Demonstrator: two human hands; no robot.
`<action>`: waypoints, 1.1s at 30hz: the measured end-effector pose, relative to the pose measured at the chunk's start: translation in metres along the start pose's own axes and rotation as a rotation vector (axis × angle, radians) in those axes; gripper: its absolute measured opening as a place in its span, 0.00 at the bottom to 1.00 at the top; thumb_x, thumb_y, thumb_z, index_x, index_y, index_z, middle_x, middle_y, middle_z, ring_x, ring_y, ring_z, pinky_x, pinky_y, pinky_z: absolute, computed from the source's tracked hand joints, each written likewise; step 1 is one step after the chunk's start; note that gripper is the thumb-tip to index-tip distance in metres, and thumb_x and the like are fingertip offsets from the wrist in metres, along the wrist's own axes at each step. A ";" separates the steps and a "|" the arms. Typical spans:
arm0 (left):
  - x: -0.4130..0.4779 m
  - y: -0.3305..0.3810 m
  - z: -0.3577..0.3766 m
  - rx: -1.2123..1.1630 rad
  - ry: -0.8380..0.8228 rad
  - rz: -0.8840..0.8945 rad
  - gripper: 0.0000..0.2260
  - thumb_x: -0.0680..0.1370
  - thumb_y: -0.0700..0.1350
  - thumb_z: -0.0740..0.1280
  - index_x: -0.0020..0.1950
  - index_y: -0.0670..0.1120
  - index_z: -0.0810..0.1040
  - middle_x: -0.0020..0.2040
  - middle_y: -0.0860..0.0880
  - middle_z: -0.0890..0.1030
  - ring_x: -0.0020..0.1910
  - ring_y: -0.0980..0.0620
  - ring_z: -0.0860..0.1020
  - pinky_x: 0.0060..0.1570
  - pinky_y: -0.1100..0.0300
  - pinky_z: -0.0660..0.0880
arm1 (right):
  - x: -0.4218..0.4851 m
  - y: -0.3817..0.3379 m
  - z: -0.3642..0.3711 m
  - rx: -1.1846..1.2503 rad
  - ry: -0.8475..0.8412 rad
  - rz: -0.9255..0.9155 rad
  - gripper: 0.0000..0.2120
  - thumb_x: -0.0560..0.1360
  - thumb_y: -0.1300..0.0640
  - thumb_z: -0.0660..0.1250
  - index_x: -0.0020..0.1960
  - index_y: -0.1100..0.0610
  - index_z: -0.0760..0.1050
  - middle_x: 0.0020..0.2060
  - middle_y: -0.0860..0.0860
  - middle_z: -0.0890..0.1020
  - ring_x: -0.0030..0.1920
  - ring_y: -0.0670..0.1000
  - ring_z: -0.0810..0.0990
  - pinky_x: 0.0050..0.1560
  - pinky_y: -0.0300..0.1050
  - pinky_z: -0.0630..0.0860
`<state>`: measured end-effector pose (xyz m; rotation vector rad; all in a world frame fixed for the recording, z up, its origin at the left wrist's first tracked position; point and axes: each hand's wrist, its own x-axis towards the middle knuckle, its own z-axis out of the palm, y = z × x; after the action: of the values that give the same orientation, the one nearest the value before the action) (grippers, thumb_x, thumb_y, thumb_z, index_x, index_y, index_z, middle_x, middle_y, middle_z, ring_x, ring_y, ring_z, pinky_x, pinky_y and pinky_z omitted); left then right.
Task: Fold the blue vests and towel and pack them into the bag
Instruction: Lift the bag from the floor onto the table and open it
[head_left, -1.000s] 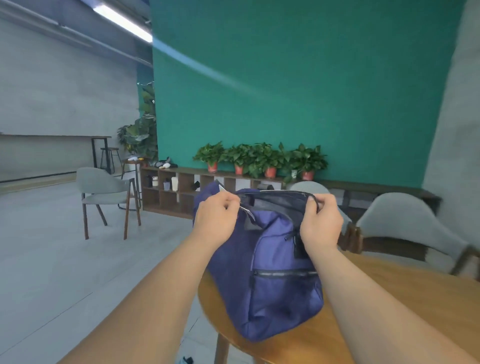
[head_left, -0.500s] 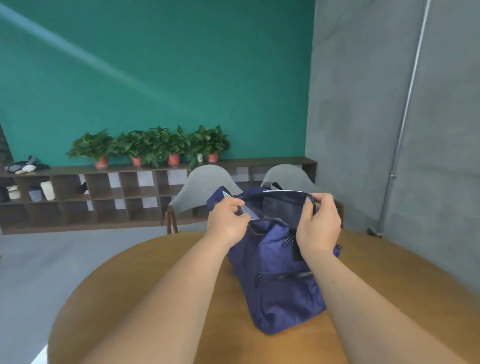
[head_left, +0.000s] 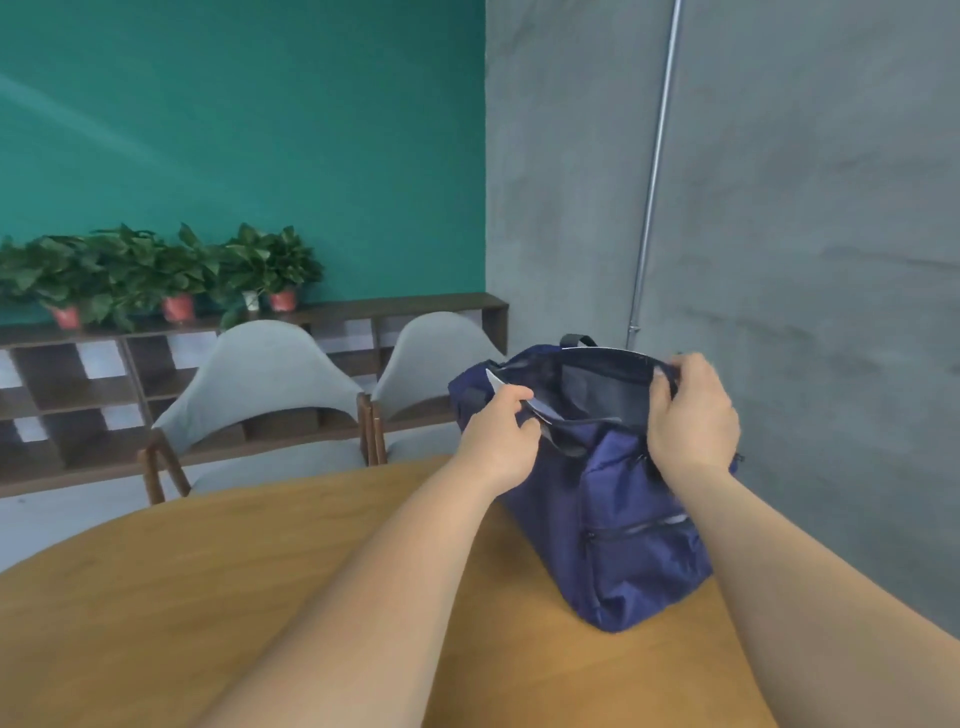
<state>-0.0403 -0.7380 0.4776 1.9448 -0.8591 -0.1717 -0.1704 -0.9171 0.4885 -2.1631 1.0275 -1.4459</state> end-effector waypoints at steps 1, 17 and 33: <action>-0.002 -0.006 0.012 0.096 -0.052 -0.017 0.18 0.84 0.47 0.62 0.74 0.57 0.71 0.73 0.51 0.76 0.69 0.46 0.76 0.70 0.50 0.72 | 0.002 0.014 0.001 -0.121 -0.065 -0.012 0.09 0.84 0.50 0.61 0.58 0.54 0.74 0.57 0.56 0.79 0.51 0.66 0.80 0.49 0.57 0.73; -0.036 -0.017 0.048 0.345 -0.346 -0.054 0.30 0.85 0.50 0.63 0.85 0.58 0.55 0.79 0.48 0.70 0.73 0.43 0.73 0.67 0.55 0.72 | -0.014 0.038 0.009 -0.497 -0.384 0.048 0.20 0.83 0.49 0.62 0.72 0.54 0.70 0.65 0.59 0.71 0.66 0.64 0.69 0.62 0.58 0.71; -0.113 -0.039 -0.096 0.542 -0.066 -0.135 0.28 0.86 0.51 0.60 0.85 0.61 0.53 0.84 0.51 0.60 0.76 0.42 0.70 0.70 0.45 0.74 | -0.120 -0.125 0.030 -0.362 -0.543 -0.374 0.21 0.84 0.47 0.59 0.76 0.47 0.68 0.68 0.54 0.73 0.69 0.60 0.69 0.66 0.58 0.70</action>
<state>-0.0607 -0.5861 0.4698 2.5172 -0.8790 -0.0867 -0.1225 -0.7483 0.4755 -2.9020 0.7476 -0.7385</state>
